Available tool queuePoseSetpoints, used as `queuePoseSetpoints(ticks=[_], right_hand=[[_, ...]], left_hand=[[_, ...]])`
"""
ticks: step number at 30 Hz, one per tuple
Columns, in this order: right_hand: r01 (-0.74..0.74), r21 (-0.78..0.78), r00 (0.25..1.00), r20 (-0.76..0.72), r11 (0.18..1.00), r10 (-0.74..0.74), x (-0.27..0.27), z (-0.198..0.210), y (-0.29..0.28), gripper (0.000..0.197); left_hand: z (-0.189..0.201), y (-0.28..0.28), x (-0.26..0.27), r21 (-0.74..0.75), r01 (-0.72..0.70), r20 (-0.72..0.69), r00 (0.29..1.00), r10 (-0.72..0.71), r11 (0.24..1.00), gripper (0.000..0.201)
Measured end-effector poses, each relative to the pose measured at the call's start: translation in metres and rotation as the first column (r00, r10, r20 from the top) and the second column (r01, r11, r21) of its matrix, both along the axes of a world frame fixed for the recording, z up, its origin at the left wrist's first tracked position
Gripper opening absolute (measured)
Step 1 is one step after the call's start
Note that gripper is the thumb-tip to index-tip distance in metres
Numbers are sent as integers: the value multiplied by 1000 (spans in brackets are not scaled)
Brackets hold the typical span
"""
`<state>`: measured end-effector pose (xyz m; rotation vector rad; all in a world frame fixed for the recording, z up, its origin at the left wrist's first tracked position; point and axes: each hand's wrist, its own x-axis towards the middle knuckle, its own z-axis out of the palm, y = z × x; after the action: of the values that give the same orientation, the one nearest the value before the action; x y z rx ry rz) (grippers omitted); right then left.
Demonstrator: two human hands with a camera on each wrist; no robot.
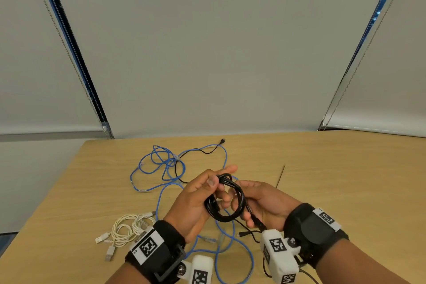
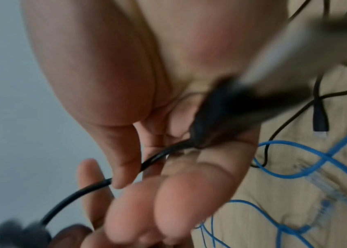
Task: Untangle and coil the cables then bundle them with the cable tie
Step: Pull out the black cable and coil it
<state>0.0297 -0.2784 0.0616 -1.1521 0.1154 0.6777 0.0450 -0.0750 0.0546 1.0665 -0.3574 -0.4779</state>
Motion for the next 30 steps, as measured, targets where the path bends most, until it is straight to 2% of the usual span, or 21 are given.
queuePoseSetpoints(ticks=[2, 3, 4, 5, 6, 7, 8, 10, 12, 13, 15, 16, 17, 19, 20, 23, 25, 27, 30], right_hand=[[-7, -156, 1000, -20, 988, 4, -2, 0, 4, 14], [24, -282, 1000, 26, 959, -17, -3, 1, 5, 14], [102, -430, 990, 134, 897, -49, -4, 1, 6, 15], [239, -552, 954, 288, 799, -87, -5, 3, 8, 14], [402, -594, 880, 461, 697, -114, -7, 7, 11, 14], [513, -576, 795, 598, 636, -100, -8, 13, 15, 14], [536, -562, 744, 667, 630, -38, -10, 19, 20, 18], [416, -648, 745, 645, 638, 168, -13, 22, 34, 27], [340, -770, 759, 564, 540, 327, -13, 14, 45, 31], [338, -801, 766, 539, 493, 351, -11, 9, 47, 35], [334, -819, 793, 512, 467, 329, -8, 4, 49, 39], [314, -809, 815, 498, 497, 297, -7, 3, 50, 34], [287, -765, 840, 490, 577, 232, -7, 3, 50, 27], [244, -564, 896, 442, 789, 39, -11, 4, 51, 16], [235, -478, 918, 394, 846, -32, -14, 5, 52, 15], [234, -296, 955, 247, 926, -162, -17, 6, 53, 14], [233, -171, 966, 154, 957, -207, -18, 8, 53, 13], [226, -107, 971, 106, 968, -215, -18, 10, 51, 13], [264, -108, 961, 113, 959, -252, -19, 11, 49, 14]], left_hand=[[1, 1, 2, 94, -91, 50, 995, 87, 991, 24], [0, 1, 3, 138, -169, 72, 985, 160, 976, 25], [0, 1, 5, 190, -255, 91, 966, 242, 948, 29], [-1, 3, 8, 246, -344, 111, 939, 326, 906, 31], [-1, 4, 11, 289, -414, 122, 910, 396, 863, 28], [-2, 4, 13, 311, -455, 125, 890, 438, 835, 25], [-3, 3, 14, 319, -477, 121, 877, 464, 819, 22], [-6, 0, 14, 310, -508, 128, 860, 494, 804, 22], [-7, -5, 11, 307, -532, 199, 847, 493, 789, 25], [-8, -7, 9, 307, -534, 237, 845, 480, 788, 26], [-10, -10, 7, 291, -517, 248, 853, 459, 805, 27], [-11, -9, 6, 281, -495, 234, 866, 442, 822, 27], [-11, -8, 5, 269, -470, 222, 880, 421, 841, 27], [-11, -4, 4, 265, -456, 245, 884, 398, 850, 26], [-9, -3, 4, 285, -474, 297, 870, 394, 833, 26], [-7, 2, 10, 388, -591, 519, 774, 362, 707, 24], [-6, 7, 15, 431, -655, 606, 720, 338, 621, 20], [-7, 12, 19, 454, -675, 661, 693, 288, 582, 18], [-9, 13, 23, 465, -704, 735, 645, 208, 538, 20]])
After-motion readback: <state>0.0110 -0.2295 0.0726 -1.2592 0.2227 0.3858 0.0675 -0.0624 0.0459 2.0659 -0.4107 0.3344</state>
